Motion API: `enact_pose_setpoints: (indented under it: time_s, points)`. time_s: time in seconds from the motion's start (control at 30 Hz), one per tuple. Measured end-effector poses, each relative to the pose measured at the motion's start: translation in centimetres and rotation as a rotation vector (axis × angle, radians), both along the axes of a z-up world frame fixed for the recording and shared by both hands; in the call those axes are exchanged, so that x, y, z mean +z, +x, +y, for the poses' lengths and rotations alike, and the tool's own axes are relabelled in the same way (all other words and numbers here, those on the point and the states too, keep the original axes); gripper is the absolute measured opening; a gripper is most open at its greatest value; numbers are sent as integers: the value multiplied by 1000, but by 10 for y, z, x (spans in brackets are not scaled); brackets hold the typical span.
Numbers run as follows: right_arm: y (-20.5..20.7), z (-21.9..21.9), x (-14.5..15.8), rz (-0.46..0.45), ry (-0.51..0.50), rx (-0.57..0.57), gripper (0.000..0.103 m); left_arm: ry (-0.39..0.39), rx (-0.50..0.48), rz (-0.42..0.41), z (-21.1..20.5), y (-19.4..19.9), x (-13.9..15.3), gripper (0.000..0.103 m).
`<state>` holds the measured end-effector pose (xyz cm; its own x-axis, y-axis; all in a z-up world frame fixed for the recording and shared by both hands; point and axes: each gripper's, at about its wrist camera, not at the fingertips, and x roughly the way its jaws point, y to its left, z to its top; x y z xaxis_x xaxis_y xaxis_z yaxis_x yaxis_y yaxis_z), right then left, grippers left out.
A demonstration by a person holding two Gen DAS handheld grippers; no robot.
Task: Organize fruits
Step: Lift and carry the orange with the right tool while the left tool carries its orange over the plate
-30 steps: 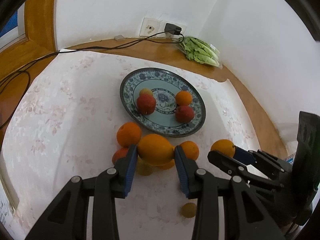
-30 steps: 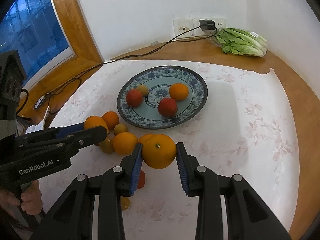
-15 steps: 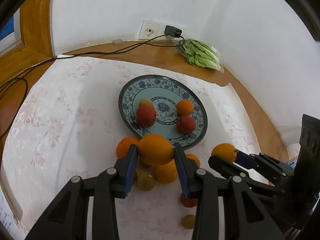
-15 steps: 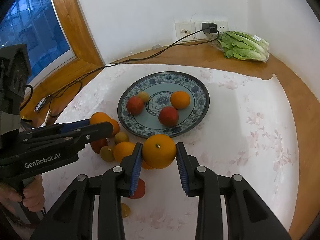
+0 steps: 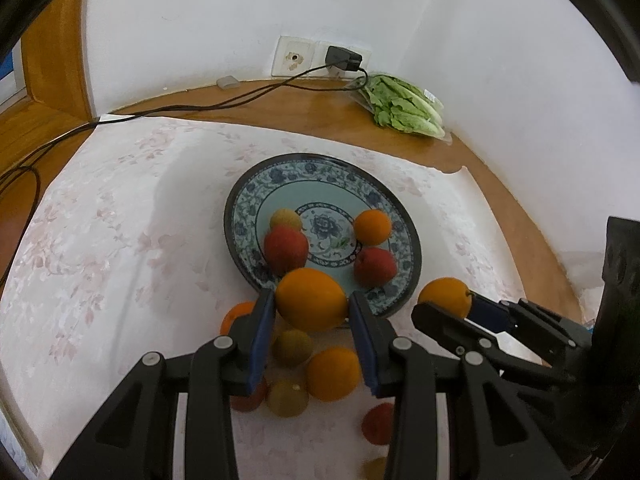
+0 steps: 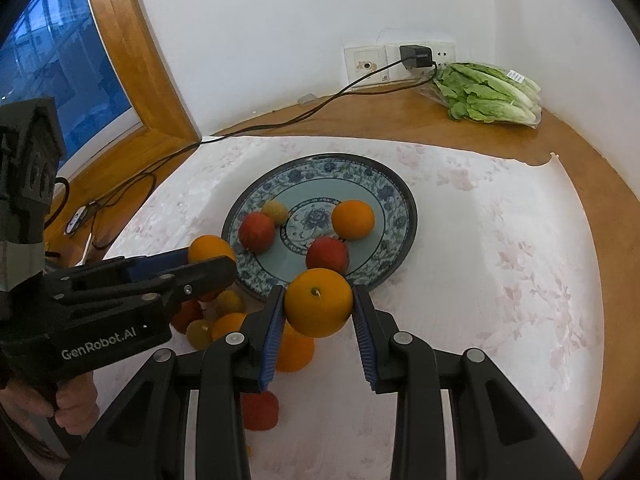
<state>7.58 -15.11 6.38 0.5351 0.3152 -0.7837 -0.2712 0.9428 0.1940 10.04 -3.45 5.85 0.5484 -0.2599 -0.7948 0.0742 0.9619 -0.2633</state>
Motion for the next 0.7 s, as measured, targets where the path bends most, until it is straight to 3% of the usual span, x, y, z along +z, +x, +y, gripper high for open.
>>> enact_pose_setpoints:
  time_s: [0.7]
  points:
    - [44, 10, -14, -16, -81, -13, 34, -4, 16, 16, 1, 28, -19, 39]
